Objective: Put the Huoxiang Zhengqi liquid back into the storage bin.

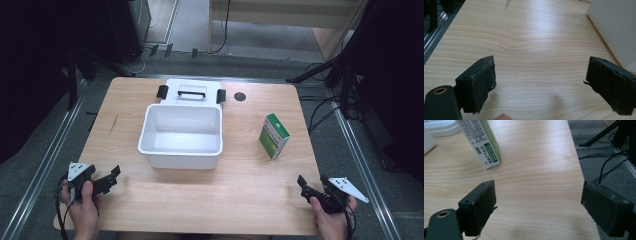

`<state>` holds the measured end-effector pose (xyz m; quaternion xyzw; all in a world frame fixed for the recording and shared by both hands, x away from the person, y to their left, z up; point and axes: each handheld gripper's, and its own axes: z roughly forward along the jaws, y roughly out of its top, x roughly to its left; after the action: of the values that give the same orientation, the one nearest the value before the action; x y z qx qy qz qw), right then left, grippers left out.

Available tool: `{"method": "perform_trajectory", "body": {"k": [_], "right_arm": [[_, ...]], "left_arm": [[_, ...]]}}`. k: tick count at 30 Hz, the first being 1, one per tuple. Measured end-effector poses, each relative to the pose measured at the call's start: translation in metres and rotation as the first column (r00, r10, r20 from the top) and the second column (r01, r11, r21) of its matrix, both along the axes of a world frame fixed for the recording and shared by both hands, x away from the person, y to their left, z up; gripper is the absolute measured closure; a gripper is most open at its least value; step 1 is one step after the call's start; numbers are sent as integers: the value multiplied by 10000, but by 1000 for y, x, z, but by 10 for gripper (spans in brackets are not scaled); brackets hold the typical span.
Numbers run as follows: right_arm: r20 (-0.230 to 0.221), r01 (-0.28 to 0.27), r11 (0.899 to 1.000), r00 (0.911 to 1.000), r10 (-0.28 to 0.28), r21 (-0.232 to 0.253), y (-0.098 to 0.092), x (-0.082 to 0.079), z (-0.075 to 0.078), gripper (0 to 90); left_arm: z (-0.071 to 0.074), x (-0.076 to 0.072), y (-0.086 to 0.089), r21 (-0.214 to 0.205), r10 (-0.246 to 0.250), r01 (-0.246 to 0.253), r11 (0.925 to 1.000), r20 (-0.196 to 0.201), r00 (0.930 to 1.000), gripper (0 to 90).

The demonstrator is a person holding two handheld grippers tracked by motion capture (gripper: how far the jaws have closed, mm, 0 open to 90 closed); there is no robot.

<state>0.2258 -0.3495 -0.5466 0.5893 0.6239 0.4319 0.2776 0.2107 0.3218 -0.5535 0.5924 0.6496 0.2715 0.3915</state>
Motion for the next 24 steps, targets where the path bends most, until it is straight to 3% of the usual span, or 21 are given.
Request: {"method": "perform_trajectory", "body": {"k": [5, 8, 17, 20, 24], "right_arm": [[-239, 64, 10000, 9997, -64, -2, 0, 2, 0, 132], [-515, 276, 9992, 9983, -290, -277, 3, 5, -1, 152], [-902, -795, 9949, 9932, 738, -615, 8, 13, 0, 216], [-1363, -1310, 9897, 9831, 1220, -585, 10, 21, 6, 222], [-1947, -2274, 9667, 9598, 2022, -1173, 20, 31, 24, 237]], "left_arm": [[0, 0, 0, 33, -13, 13, 10000, -15, 10000, 96], [0, 0, 0, 3, -15, 15, 10000, -2, 10000, 96], [0, 0, -1, -11, -65, 65, 10000, -30, 10000, 96], [0, 0, -1, -43, -29, 29, 10000, 15, 10000, 96], [0, -1, -2, 34, -30, 30, 10000, -15, 10000, 96]]}}
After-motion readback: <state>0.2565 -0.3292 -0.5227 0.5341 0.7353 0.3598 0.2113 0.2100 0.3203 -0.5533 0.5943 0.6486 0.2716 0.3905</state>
